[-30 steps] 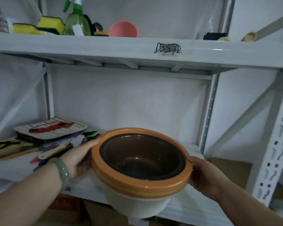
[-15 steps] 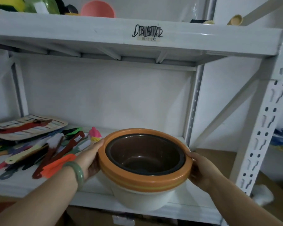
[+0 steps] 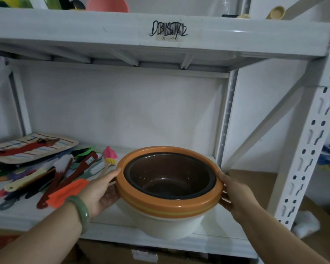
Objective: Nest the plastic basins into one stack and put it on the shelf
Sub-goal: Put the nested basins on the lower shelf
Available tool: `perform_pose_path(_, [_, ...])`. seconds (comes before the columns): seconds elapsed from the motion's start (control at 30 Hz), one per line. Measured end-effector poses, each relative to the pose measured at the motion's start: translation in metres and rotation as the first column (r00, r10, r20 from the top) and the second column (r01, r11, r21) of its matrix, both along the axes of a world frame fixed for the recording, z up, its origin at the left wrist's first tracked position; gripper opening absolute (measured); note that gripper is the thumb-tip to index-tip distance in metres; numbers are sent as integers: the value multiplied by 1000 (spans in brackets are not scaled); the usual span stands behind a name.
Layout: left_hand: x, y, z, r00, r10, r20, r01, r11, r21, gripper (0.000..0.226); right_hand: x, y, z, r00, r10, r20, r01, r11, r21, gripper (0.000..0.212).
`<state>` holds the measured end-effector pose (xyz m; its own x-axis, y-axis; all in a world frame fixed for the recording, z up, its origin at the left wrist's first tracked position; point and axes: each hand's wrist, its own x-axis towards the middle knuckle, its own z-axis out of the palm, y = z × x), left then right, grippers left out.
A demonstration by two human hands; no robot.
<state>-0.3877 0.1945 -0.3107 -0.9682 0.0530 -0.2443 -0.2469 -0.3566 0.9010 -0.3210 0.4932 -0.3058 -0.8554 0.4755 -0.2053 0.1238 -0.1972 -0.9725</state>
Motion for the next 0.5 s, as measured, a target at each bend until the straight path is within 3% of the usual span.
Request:
perform_pose_path(0.07, [-5,3,2,1000,28,-2,-27,999,18,11,1,-5,-1,1000,2,-29,-2,1000,2,20])
perform_pose_path(0.27, [-26,11,4,998,67,-2,-66,997,45,13,-9,-4,3,999,-14,-47,13,999,-36,45])
perform_pose_path(0.5, [-52,27,6,990,142,1,-142,990,-26,24,-24,-6,5,998,-35,-54,32,999,-42,45])
